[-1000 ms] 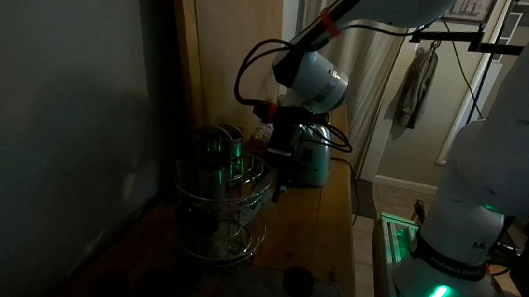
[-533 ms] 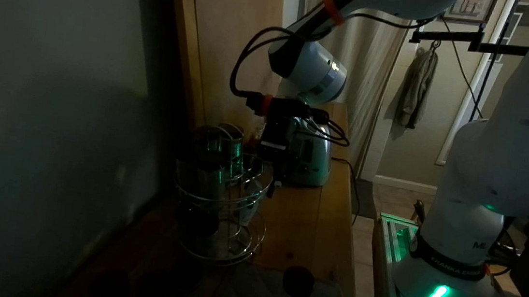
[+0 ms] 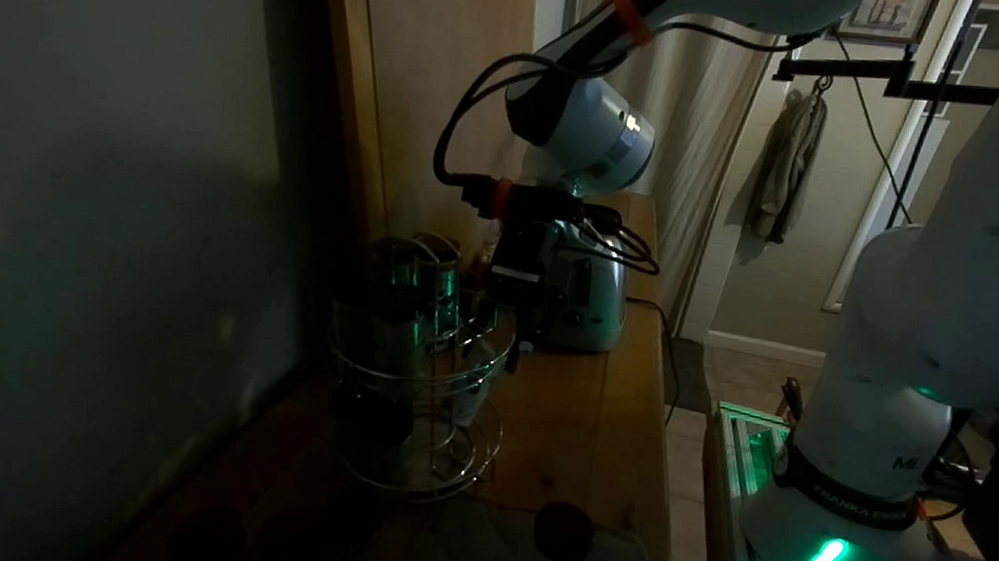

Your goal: Rotate the silver stand then put the white container on the bottom shelf of the stand.

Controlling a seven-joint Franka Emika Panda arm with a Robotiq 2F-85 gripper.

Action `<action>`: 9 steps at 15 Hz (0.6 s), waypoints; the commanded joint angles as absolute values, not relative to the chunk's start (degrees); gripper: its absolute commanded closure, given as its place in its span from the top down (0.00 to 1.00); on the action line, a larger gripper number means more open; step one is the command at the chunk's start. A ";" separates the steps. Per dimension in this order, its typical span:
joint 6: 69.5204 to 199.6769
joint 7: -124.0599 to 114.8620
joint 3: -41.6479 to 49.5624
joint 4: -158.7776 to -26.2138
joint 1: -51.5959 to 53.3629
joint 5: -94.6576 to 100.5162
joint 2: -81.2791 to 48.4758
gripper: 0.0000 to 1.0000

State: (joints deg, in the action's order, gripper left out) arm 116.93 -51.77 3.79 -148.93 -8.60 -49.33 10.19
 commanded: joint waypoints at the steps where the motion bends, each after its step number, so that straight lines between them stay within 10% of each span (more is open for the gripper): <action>1: 117.38 -54.40 3.74 -148.72 -8.58 -47.34 12.12 0.29; 9: 117.50 -54.43 3.49 -148.15 -8.44 -47.23 11.87 0.29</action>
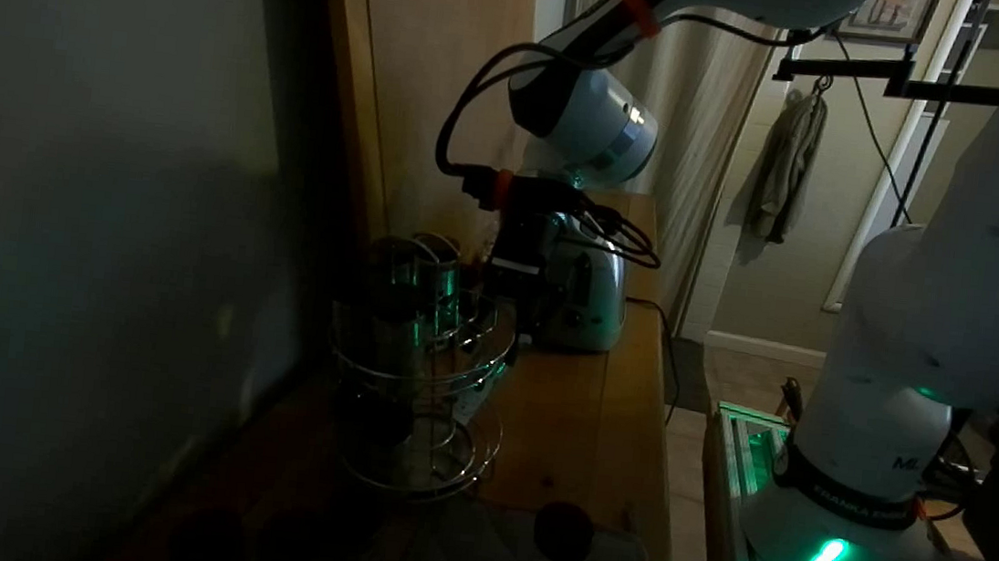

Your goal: Rotate the silver stand then put the white container on the bottom shelf of the stand.

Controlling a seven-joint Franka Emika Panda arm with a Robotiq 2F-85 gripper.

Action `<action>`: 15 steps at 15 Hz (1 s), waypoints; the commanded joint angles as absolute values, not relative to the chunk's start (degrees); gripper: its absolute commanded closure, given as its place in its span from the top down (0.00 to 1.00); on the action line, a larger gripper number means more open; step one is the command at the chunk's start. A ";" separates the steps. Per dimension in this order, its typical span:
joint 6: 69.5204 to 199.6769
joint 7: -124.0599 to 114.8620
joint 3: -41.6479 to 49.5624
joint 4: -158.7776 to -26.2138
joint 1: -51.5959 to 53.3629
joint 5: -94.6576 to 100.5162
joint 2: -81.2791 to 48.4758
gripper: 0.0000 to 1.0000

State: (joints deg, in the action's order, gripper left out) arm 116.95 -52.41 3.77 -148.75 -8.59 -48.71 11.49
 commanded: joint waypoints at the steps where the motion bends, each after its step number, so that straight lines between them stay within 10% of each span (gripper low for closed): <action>1: 117.49 -54.62 3.57 -148.15 -8.55 -47.04 11.85 0.58; 2: 118.04 -54.85 3.65 -148.31 -8.75 -46.91 11.96 0.80; 6: 119.82 -55.23 4.18 -148.44 -9.35 -46.36 11.55 0.97; 15: 119.00 -56.44 4.87 -147.63 -9.19 -44.78 6.56 1.00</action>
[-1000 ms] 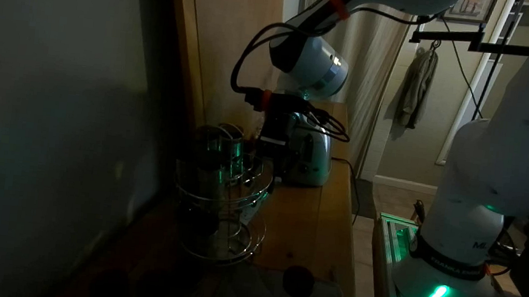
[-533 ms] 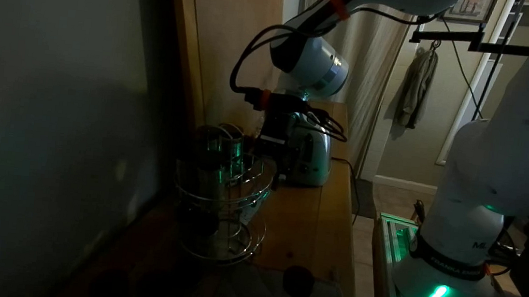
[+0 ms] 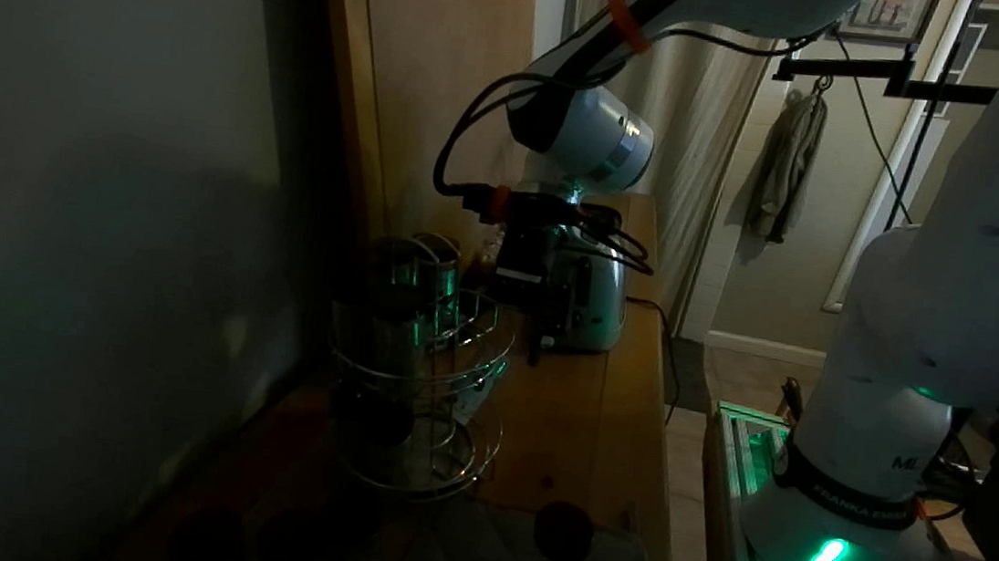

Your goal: Rotate the silver stand then put the white container on the bottom shelf of the stand.

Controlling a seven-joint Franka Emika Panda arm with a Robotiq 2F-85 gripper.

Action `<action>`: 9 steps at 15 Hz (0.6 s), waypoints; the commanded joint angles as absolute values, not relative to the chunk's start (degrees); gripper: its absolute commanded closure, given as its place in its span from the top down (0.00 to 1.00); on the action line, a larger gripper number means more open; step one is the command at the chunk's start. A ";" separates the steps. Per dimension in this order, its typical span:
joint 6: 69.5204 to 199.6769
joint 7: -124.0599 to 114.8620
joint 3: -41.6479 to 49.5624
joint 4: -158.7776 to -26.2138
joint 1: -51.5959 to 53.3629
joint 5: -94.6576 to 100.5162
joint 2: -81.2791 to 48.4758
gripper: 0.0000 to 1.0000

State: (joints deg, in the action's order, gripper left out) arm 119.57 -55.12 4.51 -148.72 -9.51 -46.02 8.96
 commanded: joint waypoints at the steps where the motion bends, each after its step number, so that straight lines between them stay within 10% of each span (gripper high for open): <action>1: 118.77 -56.21 5.02 -147.55 -9.16 -45.08 5.86 1.00; 9: 115.29 -52.61 6.42 -146.94 -9.18 -49.37 2.28 1.00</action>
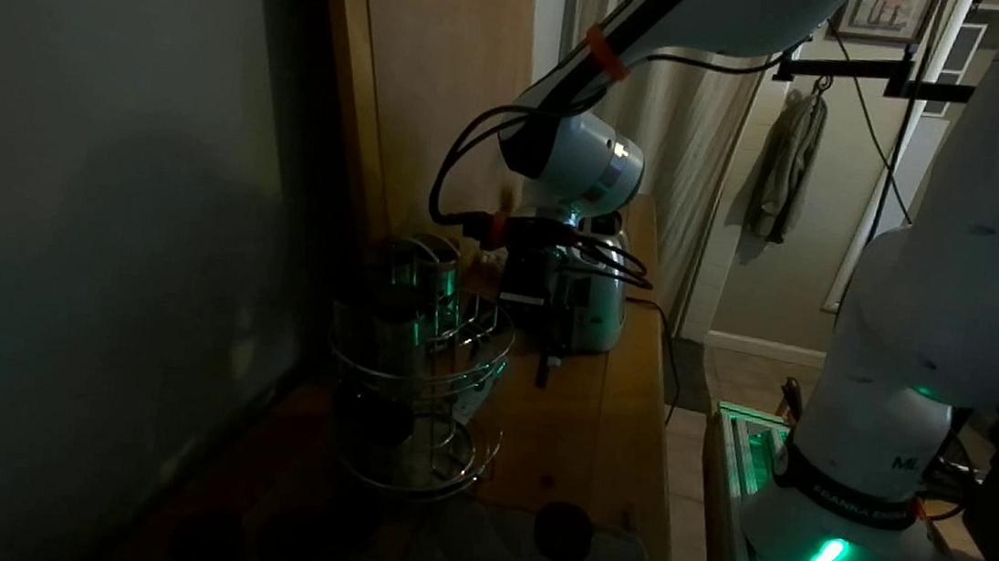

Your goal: Rotate the silver stand then put the white container on the bottom shelf of the stand.

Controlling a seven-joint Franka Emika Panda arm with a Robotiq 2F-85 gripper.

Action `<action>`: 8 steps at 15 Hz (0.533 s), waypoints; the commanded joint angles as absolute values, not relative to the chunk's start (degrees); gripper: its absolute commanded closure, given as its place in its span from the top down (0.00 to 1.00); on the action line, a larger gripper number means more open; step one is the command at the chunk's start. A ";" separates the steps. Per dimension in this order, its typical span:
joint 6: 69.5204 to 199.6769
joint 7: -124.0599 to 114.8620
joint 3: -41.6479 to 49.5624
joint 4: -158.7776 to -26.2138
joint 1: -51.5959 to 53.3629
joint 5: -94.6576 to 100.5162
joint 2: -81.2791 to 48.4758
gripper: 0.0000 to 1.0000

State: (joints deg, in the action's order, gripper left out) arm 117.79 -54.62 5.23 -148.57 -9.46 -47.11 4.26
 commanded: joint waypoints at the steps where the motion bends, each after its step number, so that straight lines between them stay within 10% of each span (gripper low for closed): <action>1: 114.53 -52.14 6.58 -146.81 -9.22 -49.90 2.02 1.00; 8: 111.27 -49.02 7.37 -146.22 -9.26 -53.92 0.37 0.85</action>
State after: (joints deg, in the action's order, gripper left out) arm 113.21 -51.02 6.60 -147.85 -9.46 -51.72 2.27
